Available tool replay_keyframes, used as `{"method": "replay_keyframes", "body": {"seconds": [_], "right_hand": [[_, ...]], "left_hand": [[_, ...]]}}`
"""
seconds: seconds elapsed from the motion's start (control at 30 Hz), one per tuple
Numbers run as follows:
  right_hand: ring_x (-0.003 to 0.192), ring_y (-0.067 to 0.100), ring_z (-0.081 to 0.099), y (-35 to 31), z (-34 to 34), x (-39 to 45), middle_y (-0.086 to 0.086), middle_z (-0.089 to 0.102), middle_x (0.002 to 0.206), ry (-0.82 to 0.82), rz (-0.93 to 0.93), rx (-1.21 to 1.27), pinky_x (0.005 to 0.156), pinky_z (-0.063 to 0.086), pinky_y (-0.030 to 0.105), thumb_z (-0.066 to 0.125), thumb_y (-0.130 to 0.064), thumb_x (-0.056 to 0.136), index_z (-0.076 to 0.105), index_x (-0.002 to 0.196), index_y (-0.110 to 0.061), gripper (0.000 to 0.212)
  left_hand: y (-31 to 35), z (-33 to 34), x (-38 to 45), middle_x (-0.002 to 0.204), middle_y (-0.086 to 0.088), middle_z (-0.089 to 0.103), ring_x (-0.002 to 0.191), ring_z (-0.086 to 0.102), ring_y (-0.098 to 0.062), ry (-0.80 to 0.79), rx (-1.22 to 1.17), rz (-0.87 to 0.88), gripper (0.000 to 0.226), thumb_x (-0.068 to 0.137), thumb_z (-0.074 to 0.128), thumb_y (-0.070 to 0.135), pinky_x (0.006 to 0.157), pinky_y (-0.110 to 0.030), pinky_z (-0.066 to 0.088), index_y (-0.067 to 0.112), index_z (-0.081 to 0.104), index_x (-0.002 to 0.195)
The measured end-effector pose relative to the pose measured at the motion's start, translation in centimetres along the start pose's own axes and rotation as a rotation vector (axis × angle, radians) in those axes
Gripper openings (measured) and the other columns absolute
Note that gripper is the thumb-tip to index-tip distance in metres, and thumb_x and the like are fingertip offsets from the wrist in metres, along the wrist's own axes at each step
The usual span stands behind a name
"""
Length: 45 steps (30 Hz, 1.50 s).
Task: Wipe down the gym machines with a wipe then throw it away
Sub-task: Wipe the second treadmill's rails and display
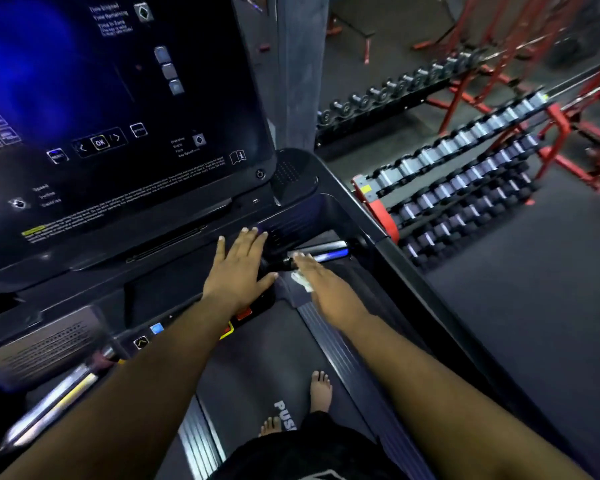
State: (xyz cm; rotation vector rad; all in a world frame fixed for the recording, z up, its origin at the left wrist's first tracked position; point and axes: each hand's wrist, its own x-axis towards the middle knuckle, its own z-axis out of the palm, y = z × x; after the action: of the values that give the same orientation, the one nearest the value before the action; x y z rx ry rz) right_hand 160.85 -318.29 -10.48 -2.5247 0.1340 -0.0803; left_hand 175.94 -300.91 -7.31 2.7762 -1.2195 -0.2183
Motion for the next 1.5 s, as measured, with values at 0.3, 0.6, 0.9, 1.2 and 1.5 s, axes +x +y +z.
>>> {"method": "replay_keyframes", "body": {"seconds": [0.3, 0.6, 0.9, 1.2, 1.5], "right_hand": [[0.106, 0.004, 0.069, 1.9, -5.2, -17.6, -0.010, 0.075, 0.111, 0.350, 0.485, 0.221, 0.094, 0.056, 0.039, 0.064, -0.005, 0.084, 0.076, 0.107, -0.023, 0.031], [0.134, 0.011, 0.052, 6.0, -10.1, -33.6, 0.005, 0.059, 0.142, 0.696, 0.612, -0.091, 0.117, 0.035, 0.027, 0.047, 0.007, 0.084, 0.069, 0.128, -0.010, 0.053], [0.152, 0.029, 0.026, 12.4, -5.6, -46.4, 0.004, 0.016, 0.168, 0.055, 0.681, -0.419, 0.113, 0.033, 0.064, 0.074, -0.044, 0.086, 0.019, 0.160, -0.018, 0.095], [0.156, 0.026, -0.007, 12.0, -7.2, -37.9, 0.009, -0.009, 0.169, -0.093, 0.549, -0.431, 0.123, 0.007, 0.060, 0.046, -0.074, 0.089, -0.003, 0.161, -0.011, 0.108], [0.153, 0.032, 0.024, 13.5, -6.5, -42.6, 0.016, 0.022, 0.164, 0.045, 0.550, -0.573, 0.120, 0.014, 0.057, 0.023, -0.056, 0.104, 0.025, 0.157, -0.002, 0.076]], "left_hand": [[9.7, 2.8, -2.7, 0.172, -0.005, -0.005, 0.158, -0.009, -0.020, -0.066, 0.026, 0.358, 0.086, 0.098, 0.052, 0.056, 0.121, -0.062, -0.014, 0.022, 0.010, 0.164], [26.0, 5.3, -7.5, 0.171, -0.002, -0.017, 0.157, -0.015, -0.018, -0.196, 0.095, 0.712, 0.098, 0.095, 0.056, 0.059, 0.123, -0.060, -0.011, 0.022, -0.003, 0.164], [36.3, 8.4, -11.6, 0.169, -0.004, -0.021, 0.156, -0.017, -0.020, -0.295, 0.234, 0.737, 0.106, 0.094, 0.056, 0.063, 0.123, -0.060, -0.008, 0.021, -0.013, 0.162], [37.7, 10.2, -13.7, 0.169, -0.002, -0.024, 0.156, -0.019, -0.018, -0.321, 0.262, 0.601, 0.108, 0.093, 0.055, 0.063, 0.123, -0.060, -0.009, 0.021, -0.017, 0.161], [34.7, 9.1, -9.2, 0.167, -0.001, -0.028, 0.155, -0.021, -0.019, -0.307, 0.265, 0.535, 0.110, 0.094, 0.057, 0.059, 0.123, -0.061, -0.008, 0.023, -0.024, 0.159]]}}
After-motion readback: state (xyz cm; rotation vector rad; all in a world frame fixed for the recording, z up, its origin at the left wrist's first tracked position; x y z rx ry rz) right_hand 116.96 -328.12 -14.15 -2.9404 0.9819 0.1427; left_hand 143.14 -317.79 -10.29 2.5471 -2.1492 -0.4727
